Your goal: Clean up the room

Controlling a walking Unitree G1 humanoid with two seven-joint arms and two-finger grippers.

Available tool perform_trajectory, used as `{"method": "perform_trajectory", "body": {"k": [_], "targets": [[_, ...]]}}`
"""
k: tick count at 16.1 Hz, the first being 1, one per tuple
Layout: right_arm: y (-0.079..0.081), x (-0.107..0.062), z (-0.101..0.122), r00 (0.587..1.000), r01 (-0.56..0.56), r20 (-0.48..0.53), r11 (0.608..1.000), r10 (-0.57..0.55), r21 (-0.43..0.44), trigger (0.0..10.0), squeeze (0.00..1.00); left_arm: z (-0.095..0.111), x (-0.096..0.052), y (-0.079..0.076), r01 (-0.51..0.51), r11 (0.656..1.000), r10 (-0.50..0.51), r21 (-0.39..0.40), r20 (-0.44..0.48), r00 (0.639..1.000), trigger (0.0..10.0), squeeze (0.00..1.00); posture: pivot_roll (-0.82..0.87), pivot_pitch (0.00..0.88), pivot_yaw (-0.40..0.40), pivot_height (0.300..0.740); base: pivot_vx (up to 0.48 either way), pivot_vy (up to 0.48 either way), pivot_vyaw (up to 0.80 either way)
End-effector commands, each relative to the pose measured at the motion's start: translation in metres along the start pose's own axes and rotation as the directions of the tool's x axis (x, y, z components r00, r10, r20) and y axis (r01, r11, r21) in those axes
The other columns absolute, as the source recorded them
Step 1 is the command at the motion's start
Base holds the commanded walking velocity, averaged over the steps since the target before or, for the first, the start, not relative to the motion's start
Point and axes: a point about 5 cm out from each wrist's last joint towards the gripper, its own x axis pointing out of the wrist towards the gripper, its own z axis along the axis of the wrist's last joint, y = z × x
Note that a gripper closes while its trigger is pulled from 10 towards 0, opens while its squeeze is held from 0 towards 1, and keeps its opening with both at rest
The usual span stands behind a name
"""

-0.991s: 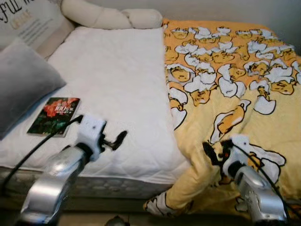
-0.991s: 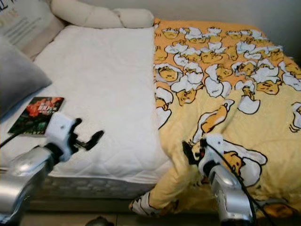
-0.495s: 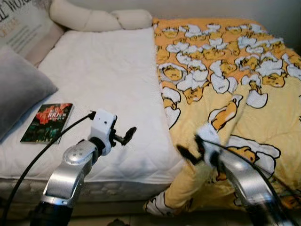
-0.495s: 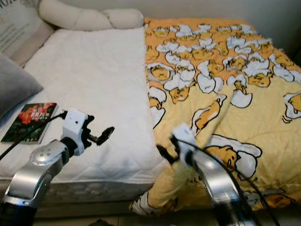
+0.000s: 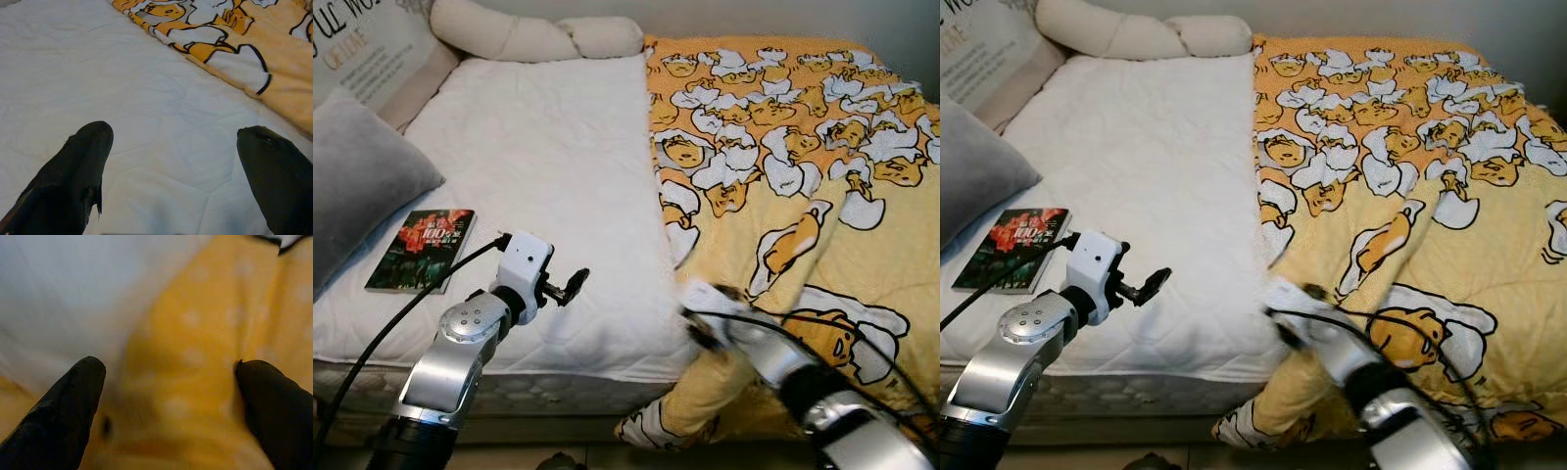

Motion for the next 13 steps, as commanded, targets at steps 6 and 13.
{"method": "perform_trajectory", "body": {"k": [6,13], "targets": [[-0.047,-0.015,-0.043,0.995,0.081,-0.07,0.959,-0.064,0.271,10.0,0.0,0.005,0.004,0.008,-0.003,0.999,0.003,0.032,0.012,1.0,10.0,0.0,0.02,0.0,0.027,0.74,0.0,0.0,0.0],[-0.06,-0.028,-0.078,0.985,0.098,-0.163,0.956,-0.053,0.276,4.7,0.0,0.004,0.004,0.009,-0.008,0.999,0.007,0.042,0.016,1.0,10.0,0.0,0.03,0.0,0.019,0.74,0.0,0.0,0.0]]}}
